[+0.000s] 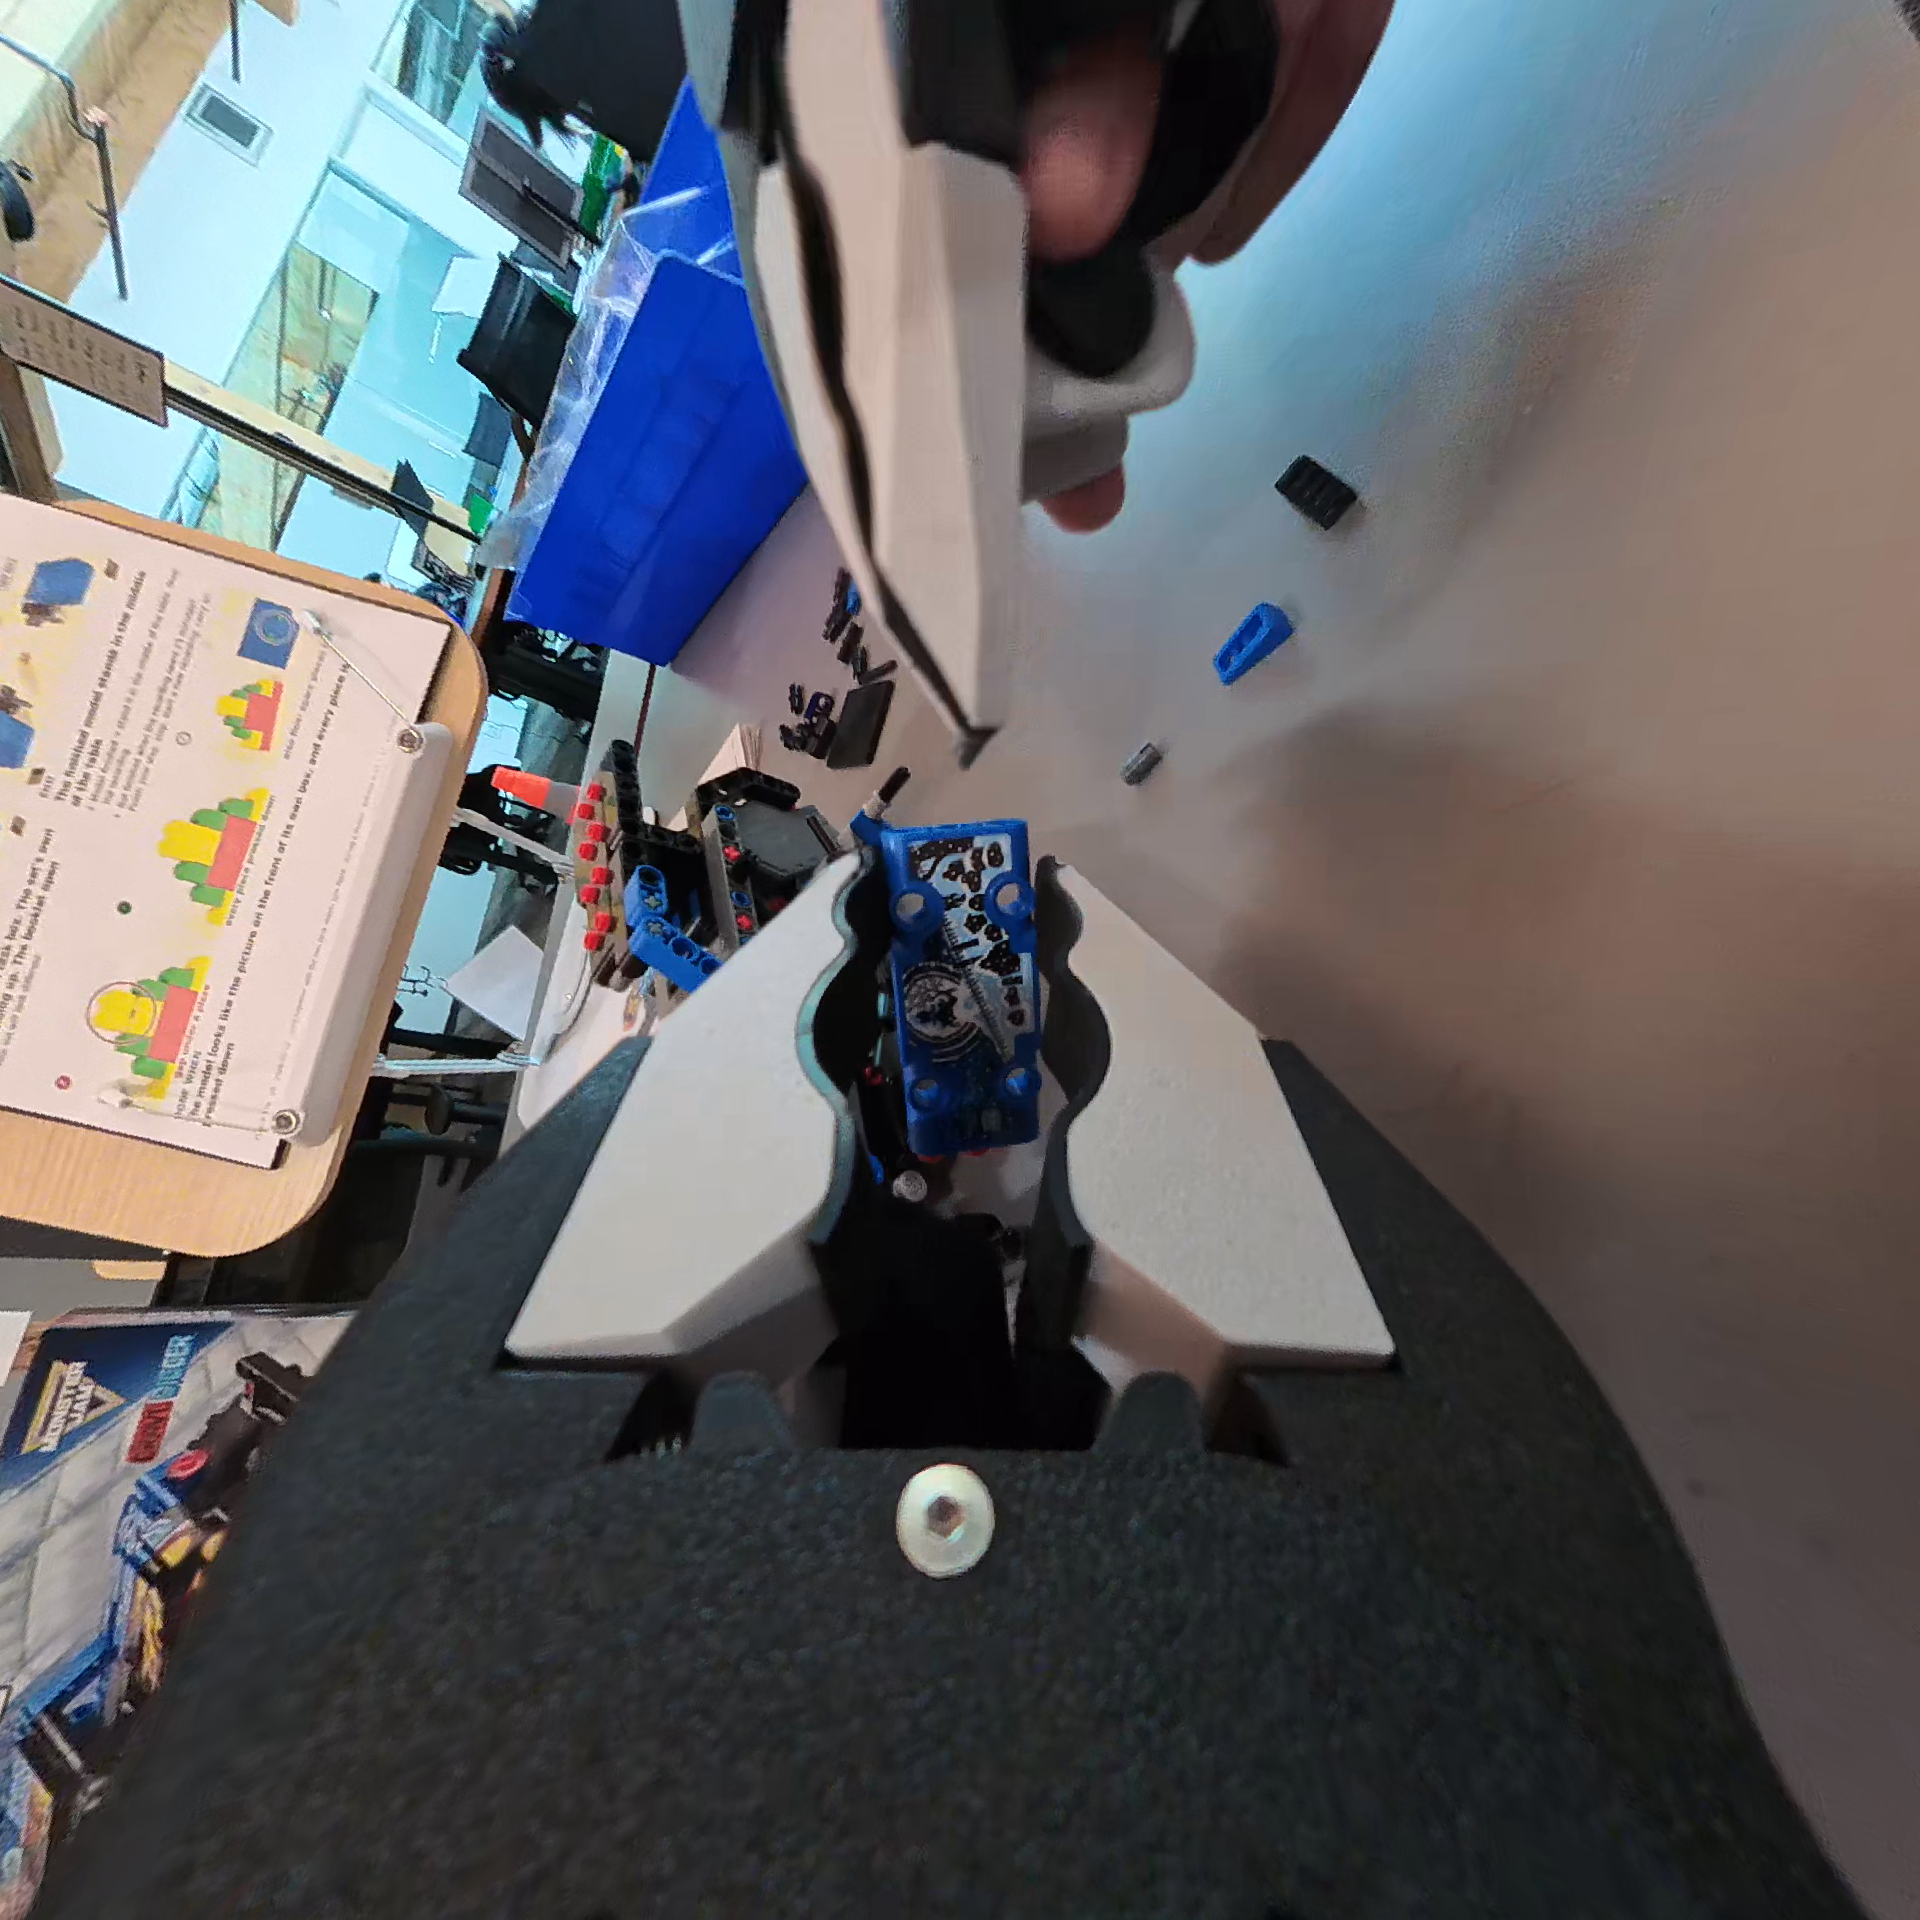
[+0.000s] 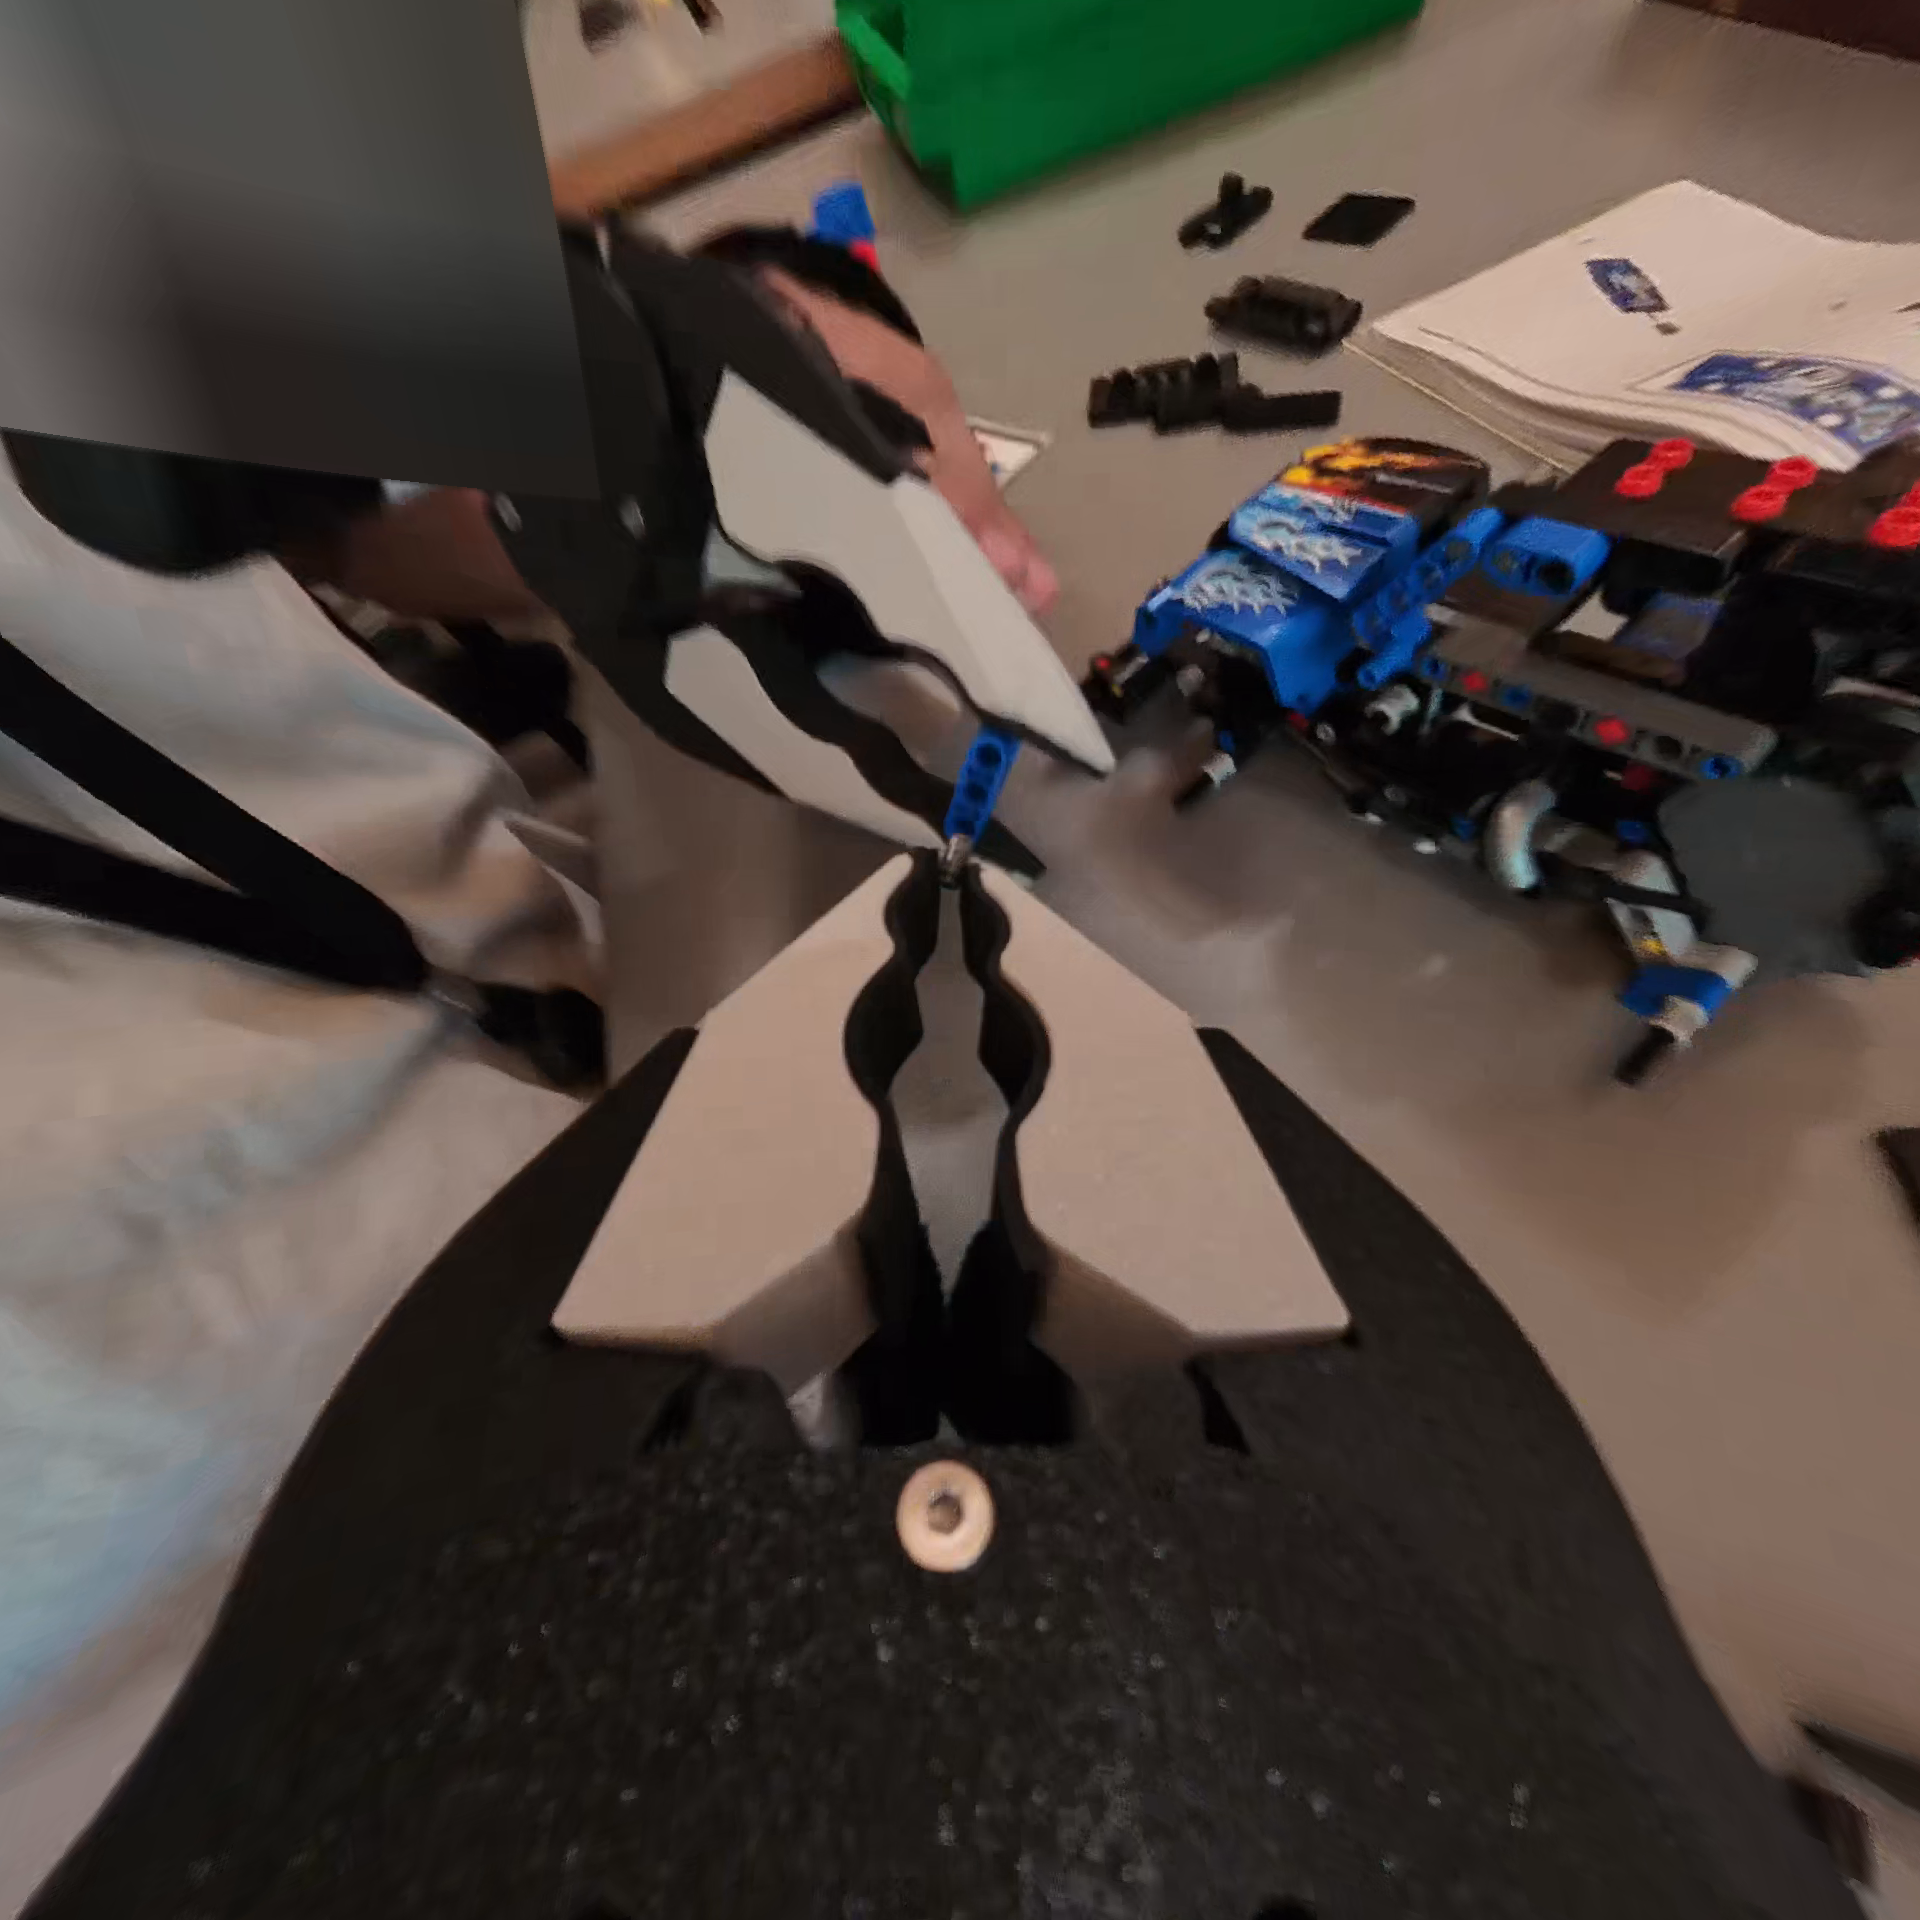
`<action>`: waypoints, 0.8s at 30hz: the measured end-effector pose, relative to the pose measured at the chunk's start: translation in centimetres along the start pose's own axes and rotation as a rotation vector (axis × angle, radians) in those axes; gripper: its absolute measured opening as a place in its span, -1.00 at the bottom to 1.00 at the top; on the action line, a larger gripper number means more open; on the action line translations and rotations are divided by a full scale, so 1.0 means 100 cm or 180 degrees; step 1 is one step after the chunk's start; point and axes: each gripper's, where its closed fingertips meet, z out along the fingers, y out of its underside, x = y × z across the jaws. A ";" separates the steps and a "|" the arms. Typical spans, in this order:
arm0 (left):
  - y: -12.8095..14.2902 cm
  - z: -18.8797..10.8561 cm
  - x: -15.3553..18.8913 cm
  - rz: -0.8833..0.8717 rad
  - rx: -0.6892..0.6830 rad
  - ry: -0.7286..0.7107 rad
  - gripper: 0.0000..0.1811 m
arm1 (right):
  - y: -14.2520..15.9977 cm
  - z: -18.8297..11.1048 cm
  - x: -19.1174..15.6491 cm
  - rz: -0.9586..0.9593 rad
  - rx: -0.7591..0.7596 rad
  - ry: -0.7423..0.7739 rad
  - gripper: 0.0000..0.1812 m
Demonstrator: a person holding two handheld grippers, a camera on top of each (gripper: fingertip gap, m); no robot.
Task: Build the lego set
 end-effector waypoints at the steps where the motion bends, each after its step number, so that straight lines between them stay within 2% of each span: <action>1: -0.001 0.000 0.000 0.0012 0.0013 0.0002 -0.72 | -0.005 0.001 -0.002 0.0147 0.0062 -0.0131 -0.96; 4: -0.003 -0.001 0.001 0.0090 0.0041 -0.0039 -0.72 | -0.008 0.005 -0.004 0.0344 0.0035 -0.0296 -0.96; 10: 0.000 0.001 0.002 0.0298 -0.0059 -0.0084 -0.72 | -0.001 0.010 0.000 0.0243 -0.0263 -0.0147 -0.96; 12: 0.002 0.003 0.004 0.0544 -0.0138 -0.0147 -0.73 | 0.005 0.011 0.001 0.0208 -0.0421 -0.0073 -0.96; 21: 0.011 0.006 0.009 0.1104 -0.0441 -0.0242 -0.73 | 0.017 0.016 0.008 -0.0383 -0.1080 0.0380 -0.96; 24: 0.012 0.006 0.006 0.0976 -0.0460 -0.0229 -0.73 | 0.014 0.018 0.010 -0.0451 -0.1089 0.0431 -0.96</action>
